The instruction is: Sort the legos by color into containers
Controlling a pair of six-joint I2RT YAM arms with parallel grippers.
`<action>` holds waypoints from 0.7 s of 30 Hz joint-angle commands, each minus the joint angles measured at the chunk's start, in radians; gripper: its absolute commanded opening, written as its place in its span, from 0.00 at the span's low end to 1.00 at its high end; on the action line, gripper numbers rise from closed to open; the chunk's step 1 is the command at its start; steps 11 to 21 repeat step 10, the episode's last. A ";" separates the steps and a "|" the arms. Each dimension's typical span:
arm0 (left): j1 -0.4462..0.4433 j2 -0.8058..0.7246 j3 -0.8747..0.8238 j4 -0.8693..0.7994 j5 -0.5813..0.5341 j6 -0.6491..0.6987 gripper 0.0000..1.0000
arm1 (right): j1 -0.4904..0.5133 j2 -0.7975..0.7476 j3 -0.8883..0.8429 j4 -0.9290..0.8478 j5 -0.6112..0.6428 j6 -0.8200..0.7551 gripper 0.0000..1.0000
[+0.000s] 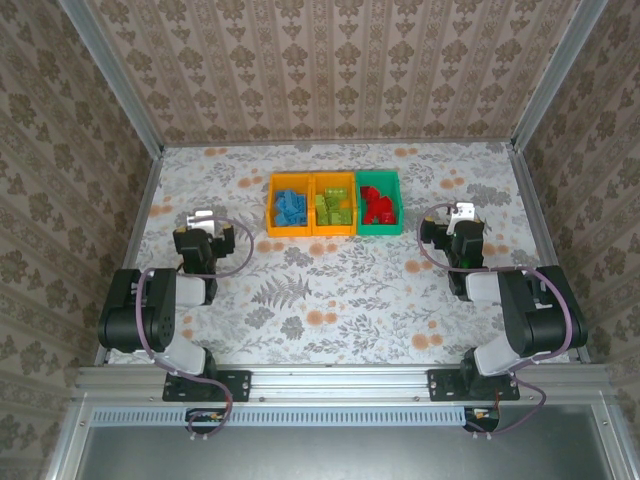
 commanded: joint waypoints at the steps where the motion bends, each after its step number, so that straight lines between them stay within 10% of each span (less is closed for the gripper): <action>1: 0.007 -0.009 0.018 -0.010 0.018 -0.024 1.00 | -0.002 0.008 -0.007 0.035 -0.016 -0.010 1.00; 21: 0.007 -0.009 0.019 -0.011 0.018 -0.024 1.00 | -0.002 0.007 -0.005 0.030 -0.033 -0.016 1.00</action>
